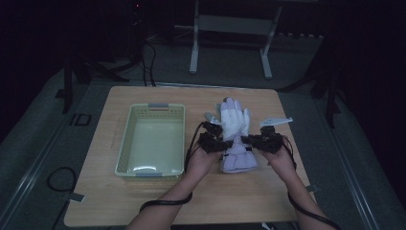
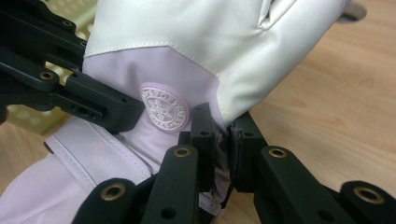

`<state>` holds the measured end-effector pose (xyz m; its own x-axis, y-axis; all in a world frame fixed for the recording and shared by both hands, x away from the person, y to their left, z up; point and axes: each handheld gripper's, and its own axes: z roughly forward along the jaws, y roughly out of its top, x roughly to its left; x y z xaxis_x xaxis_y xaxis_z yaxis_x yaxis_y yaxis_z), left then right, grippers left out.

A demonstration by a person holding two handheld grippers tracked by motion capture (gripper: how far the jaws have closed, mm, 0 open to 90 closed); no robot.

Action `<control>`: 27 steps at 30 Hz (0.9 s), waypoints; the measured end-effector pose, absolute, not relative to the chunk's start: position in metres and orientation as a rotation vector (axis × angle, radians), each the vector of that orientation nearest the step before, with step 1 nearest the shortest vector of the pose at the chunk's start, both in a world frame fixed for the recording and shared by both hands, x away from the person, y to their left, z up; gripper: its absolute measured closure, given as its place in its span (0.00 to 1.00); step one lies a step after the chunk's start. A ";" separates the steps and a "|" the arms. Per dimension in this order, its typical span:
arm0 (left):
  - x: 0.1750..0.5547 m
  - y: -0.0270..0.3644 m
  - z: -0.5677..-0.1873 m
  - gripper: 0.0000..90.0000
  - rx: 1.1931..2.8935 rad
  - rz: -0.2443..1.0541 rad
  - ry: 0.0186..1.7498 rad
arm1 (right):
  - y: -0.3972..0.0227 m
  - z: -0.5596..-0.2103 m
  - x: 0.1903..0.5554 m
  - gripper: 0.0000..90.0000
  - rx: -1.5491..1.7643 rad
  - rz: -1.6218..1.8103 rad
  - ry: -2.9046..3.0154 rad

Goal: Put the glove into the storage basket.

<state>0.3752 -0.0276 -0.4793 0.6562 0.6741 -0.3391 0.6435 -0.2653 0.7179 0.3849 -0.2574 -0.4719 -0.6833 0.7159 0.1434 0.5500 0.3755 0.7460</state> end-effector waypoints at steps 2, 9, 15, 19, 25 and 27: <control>0.375 -0.023 -0.471 0.79 1.973 0.051 1.020 | -0.254 -0.464 0.384 0.91 1.118 1.208 2.417; 0.375 -0.004 -0.445 0.79 1.983 0.085 0.999 | -0.239 -0.440 0.383 0.91 1.084 1.246 2.402; 0.374 0.016 -0.435 0.80 1.968 0.101 0.995 | -0.219 -0.426 0.385 0.91 1.047 1.250 2.400; 0.373 0.031 -0.431 0.80 1.964 0.107 0.998 | -0.205 -0.421 0.387 0.91 1.027 1.252 2.406; 0.373 0.062 -0.426 0.80 1.962 0.118 1.025 | -0.175 -0.418 0.390 0.91 1.013 1.269 2.421; 0.373 0.072 -0.426 0.80 1.969 0.119 1.029 | -0.164 -0.418 0.392 0.91 1.006 1.275 2.426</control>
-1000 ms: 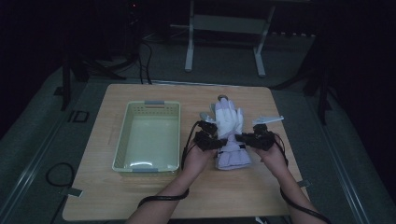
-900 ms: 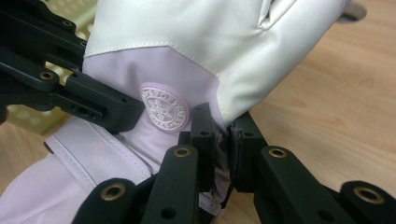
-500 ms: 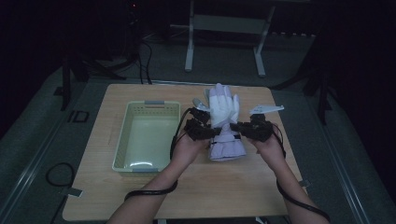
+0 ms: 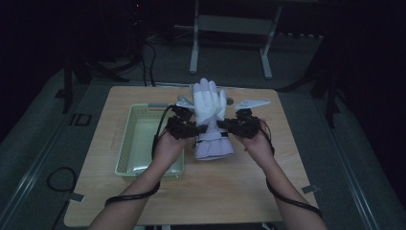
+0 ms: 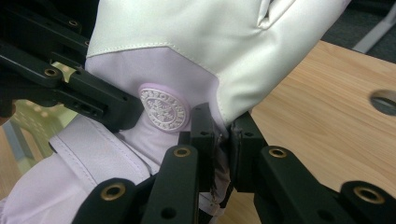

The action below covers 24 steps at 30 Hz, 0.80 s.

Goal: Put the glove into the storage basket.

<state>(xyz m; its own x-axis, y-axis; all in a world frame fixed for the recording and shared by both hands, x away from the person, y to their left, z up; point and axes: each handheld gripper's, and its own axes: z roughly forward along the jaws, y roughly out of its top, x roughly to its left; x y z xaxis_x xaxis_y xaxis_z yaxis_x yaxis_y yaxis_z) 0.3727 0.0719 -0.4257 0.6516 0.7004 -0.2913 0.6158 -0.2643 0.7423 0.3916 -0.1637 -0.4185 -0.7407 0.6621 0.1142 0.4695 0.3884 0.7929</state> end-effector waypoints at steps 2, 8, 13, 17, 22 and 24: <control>0.372 0.083 -0.425 0.80 1.971 0.122 1.036 | -0.154 -0.419 0.393 0.91 1.002 1.282 2.436; 0.368 0.115 -0.427 0.80 1.964 0.132 1.066 | -0.121 -0.421 0.396 0.91 0.974 1.286 2.472; 0.366 0.140 -0.430 0.80 1.965 0.134 1.072 | -0.094 -0.424 0.397 0.91 0.963 1.286 2.490; 0.367 0.160 -0.432 0.80 1.969 0.122 1.085 | -0.075 -0.426 0.396 0.91 0.951 1.273 2.498; 0.366 0.179 -0.434 0.80 1.991 0.129 1.079 | -0.055 -0.432 0.397 0.91 0.960 1.291 2.514; 0.367 0.187 -0.436 0.80 1.996 0.121 1.075 | -0.048 -0.433 0.397 0.91 0.957 1.294 2.521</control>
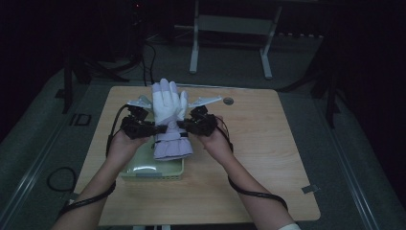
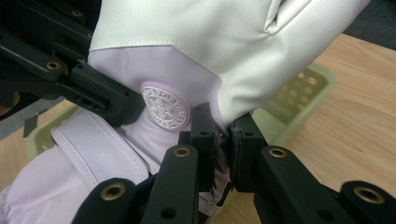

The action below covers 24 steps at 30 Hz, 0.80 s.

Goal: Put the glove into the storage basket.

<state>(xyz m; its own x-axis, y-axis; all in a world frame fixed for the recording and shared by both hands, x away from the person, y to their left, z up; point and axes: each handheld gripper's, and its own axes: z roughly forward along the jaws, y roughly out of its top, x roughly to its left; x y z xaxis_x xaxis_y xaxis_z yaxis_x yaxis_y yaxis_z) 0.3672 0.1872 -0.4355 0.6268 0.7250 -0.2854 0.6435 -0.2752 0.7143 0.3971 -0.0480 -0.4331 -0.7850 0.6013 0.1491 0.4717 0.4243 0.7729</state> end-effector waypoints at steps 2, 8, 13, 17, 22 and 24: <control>0.368 0.194 -0.437 0.80 2.006 0.109 1.075 | -0.042 -0.435 0.397 0.91 0.953 1.295 2.529; 0.370 0.209 -0.445 0.80 2.037 0.090 1.042 | -0.026 -0.445 0.393 0.91 0.953 1.293 2.540; 0.370 0.219 -0.460 0.80 2.074 0.051 1.015 | -0.017 -0.459 0.386 0.91 0.928 1.260 2.569; 0.373 0.224 -0.473 0.80 2.070 0.027 1.020 | -0.012 -0.469 0.387 0.91 0.938 1.224 2.595; 0.377 0.226 -0.485 0.80 2.067 0.013 1.025 | -0.006 -0.478 0.390 0.91 0.971 1.177 2.608; 0.380 0.227 -0.496 0.80 2.073 -0.015 1.037 | -0.001 -0.485 0.390 0.91 0.978 1.118 2.611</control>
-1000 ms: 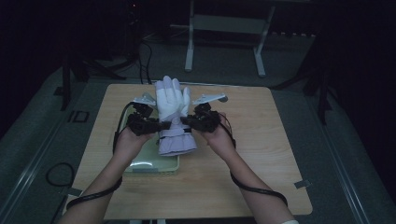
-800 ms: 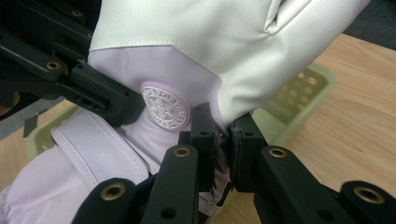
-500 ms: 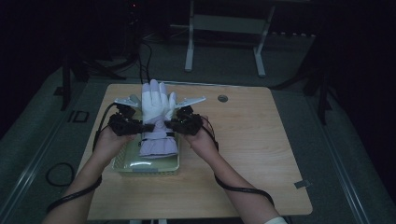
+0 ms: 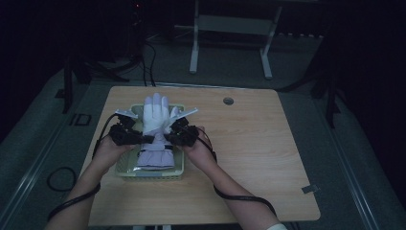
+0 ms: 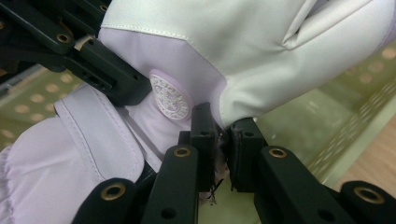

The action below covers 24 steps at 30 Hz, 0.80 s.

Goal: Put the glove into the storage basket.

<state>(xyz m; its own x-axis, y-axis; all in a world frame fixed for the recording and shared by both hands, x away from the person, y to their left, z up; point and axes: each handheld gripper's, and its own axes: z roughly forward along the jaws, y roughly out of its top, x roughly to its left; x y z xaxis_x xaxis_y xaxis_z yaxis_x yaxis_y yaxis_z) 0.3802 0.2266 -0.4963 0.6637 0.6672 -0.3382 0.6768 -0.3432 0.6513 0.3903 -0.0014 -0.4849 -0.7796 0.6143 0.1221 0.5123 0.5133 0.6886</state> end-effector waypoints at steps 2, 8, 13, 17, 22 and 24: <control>0.381 0.227 -0.501 0.80 2.086 -0.035 1.044 | 0.000 -0.491 0.390 0.91 1.002 1.105 2.619; 0.389 0.223 -0.513 0.79 2.132 -0.104 1.116 | 0.006 -0.506 0.392 0.90 1.072 1.014 2.655; 0.395 0.219 -0.515 0.78 2.161 -0.122 1.163 | 0.010 -0.505 0.392 0.88 1.081 0.954 2.642; 0.400 0.212 -0.519 0.75 2.226 -0.124 1.258 | 0.012 -0.508 0.392 0.68 1.051 0.861 2.648; 0.403 0.198 -0.522 0.64 2.299 -0.045 1.349 | 0.011 -0.513 0.393 0.57 1.054 0.897 2.667; 0.402 0.195 -0.521 0.53 2.312 0.027 1.364 | 0.009 -0.512 0.393 0.54 1.030 0.910 2.658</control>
